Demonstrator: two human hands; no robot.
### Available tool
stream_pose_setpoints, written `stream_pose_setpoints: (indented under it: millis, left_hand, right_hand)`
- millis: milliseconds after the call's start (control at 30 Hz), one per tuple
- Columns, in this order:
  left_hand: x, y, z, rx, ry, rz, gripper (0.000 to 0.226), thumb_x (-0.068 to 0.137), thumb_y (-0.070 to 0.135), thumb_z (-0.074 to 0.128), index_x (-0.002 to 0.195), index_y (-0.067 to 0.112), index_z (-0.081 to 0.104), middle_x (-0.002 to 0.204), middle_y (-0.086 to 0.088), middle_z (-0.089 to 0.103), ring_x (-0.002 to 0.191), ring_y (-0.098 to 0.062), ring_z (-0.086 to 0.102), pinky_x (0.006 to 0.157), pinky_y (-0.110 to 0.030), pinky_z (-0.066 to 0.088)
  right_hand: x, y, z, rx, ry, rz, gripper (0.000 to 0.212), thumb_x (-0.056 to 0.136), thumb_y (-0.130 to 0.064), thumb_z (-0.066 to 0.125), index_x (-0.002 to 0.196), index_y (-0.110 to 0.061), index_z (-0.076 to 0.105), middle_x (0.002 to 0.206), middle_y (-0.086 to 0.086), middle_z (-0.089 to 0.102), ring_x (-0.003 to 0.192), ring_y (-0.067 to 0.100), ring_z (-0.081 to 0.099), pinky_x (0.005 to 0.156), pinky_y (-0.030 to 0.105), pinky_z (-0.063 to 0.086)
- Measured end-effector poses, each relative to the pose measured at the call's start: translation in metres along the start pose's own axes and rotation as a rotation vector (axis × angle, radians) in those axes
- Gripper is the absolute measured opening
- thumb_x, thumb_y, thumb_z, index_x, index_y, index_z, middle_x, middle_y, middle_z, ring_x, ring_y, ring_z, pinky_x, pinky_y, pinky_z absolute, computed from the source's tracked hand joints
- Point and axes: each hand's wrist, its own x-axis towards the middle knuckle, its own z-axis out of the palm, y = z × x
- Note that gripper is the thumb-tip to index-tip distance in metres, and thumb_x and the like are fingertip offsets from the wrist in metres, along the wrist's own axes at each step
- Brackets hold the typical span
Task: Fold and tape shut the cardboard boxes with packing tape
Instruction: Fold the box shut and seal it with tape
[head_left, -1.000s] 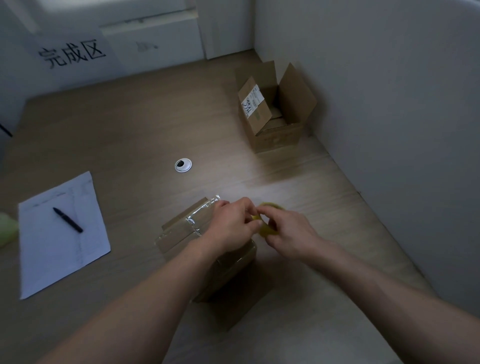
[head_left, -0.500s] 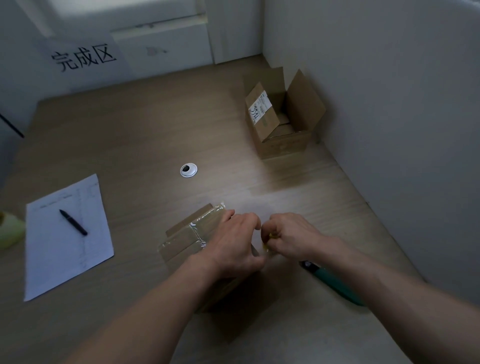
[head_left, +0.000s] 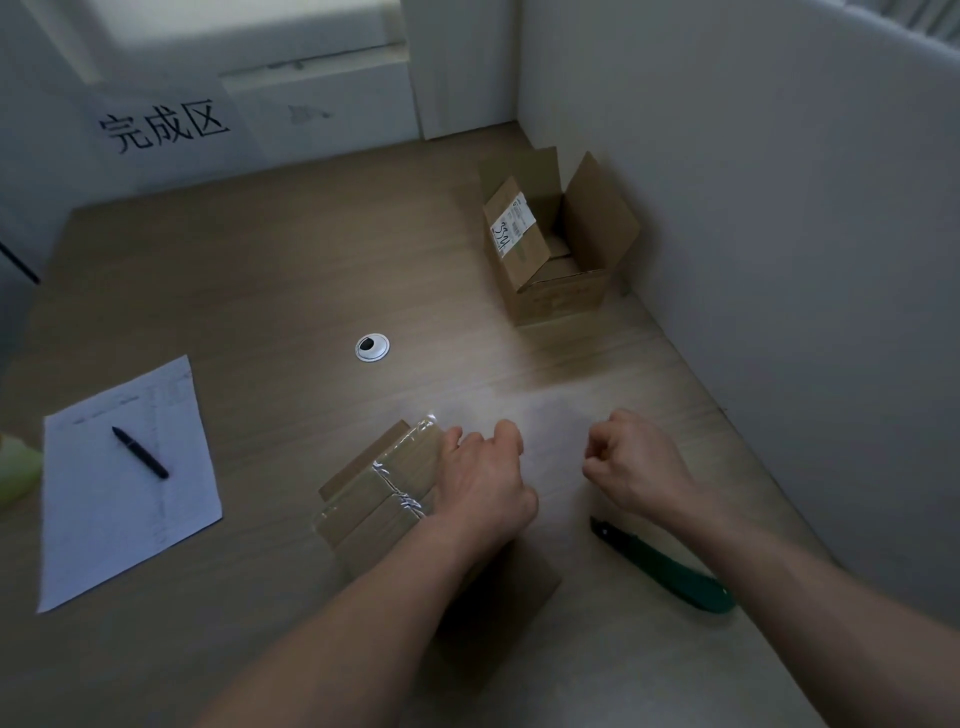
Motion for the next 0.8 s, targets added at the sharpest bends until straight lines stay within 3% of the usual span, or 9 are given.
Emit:
stream_pose_setpoints:
  millis: [133, 333, 400, 500, 600, 733, 800]
  left_hand:
    - [-0.002, 0.000, 0.000, -0.015, 0.028, 0.019, 0.037, 0.070, 0.020, 0.053, 0.104, 0.024, 0.040, 0.079, 0.003, 0.054, 0.092, -0.024, 0.055, 0.100, -0.035, 0.024]
    - [-0.011, -0.008, -0.003, -0.021, 0.018, 0.094, 0.037, 0.071, 0.022, 0.054, 0.105, 0.023, 0.042, 0.074, 0.008, 0.045, 0.086, -0.023, 0.052, 0.101, -0.034, 0.023]
    - [-0.016, -0.013, -0.003, 0.002, 0.006, 0.165, 0.036, 0.069, 0.023, 0.052, 0.104, 0.022, 0.043, 0.075, 0.006, 0.050, 0.084, -0.023, 0.053, 0.099, -0.034, 0.027]
    - [-0.023, -0.018, -0.005, 0.052, 0.001, 0.251, 0.037, 0.067, 0.021, 0.049, 0.104, 0.021, 0.044, 0.085, 0.001, 0.062, 0.085, -0.025, 0.056, 0.092, -0.035, 0.033]
    - [-0.026, -0.015, -0.005, 0.012, -0.027, 0.254, 0.039, 0.067, 0.017, 0.045, 0.105, 0.018, 0.046, 0.092, -0.003, 0.064, 0.088, -0.027, 0.058, 0.089, -0.036, 0.034]
    - [-0.023, -0.009, -0.006, -0.047, -0.032, 0.171, 0.040, 0.069, 0.008, 0.046, 0.107, 0.018, 0.045, 0.104, -0.005, 0.063, 0.091, -0.031, 0.058, 0.085, -0.035, 0.034]
    - [-0.027, -0.010, -0.010, -0.213, -0.012, 0.126, 0.042, 0.071, 0.000, 0.046, 0.109, 0.018, 0.050, 0.105, -0.004, 0.062, 0.092, -0.031, 0.055, 0.080, -0.034, 0.036]
  right_hand:
    - [-0.012, 0.018, 0.001, 0.101, 0.031, 0.057, 0.019, 0.085, -0.034, 0.071, 0.071, -0.028, 0.060, 0.084, -0.008, 0.054, 0.078, 0.009, 0.052, 0.069, 0.030, 0.047]
    - [-0.029, 0.029, 0.005, 0.155, 0.156, 0.086, 0.025, 0.072, -0.019, 0.074, 0.061, -0.023, 0.053, 0.080, -0.009, 0.050, 0.071, 0.005, 0.047, 0.056, 0.025, 0.037]
    - [-0.035, 0.028, 0.003, 0.136, 0.170, 0.023, 0.026, 0.072, -0.015, 0.073, 0.062, -0.022, 0.050, 0.080, -0.009, 0.048, 0.069, 0.006, 0.047, 0.054, 0.026, 0.037]
    - [-0.054, 0.022, 0.000, 0.044, 0.130, -0.234, 0.021, 0.074, -0.013, 0.069, 0.070, -0.018, 0.049, 0.085, -0.008, 0.047, 0.067, 0.014, 0.050, 0.056, 0.035, 0.048]
    - [-0.076, 0.016, 0.011, -0.159, 0.029, -0.427, 0.022, 0.072, -0.014, 0.061, 0.089, -0.021, 0.050, 0.095, -0.001, 0.051, 0.068, 0.026, 0.054, 0.054, 0.040, 0.047]
    - [-0.096, 0.022, 0.032, -0.377, -0.075, -0.507, 0.030, 0.065, -0.015, 0.073, 0.089, -0.022, 0.057, 0.091, 0.003, 0.060, 0.061, 0.025, 0.058, 0.046, 0.030, 0.044]
    - [-0.103, 0.030, 0.043, -0.463, -0.144, -0.449, 0.022, 0.078, -0.021, 0.064, 0.096, -0.028, 0.054, 0.100, 0.000, 0.060, 0.074, 0.024, 0.060, 0.061, 0.034, 0.049]
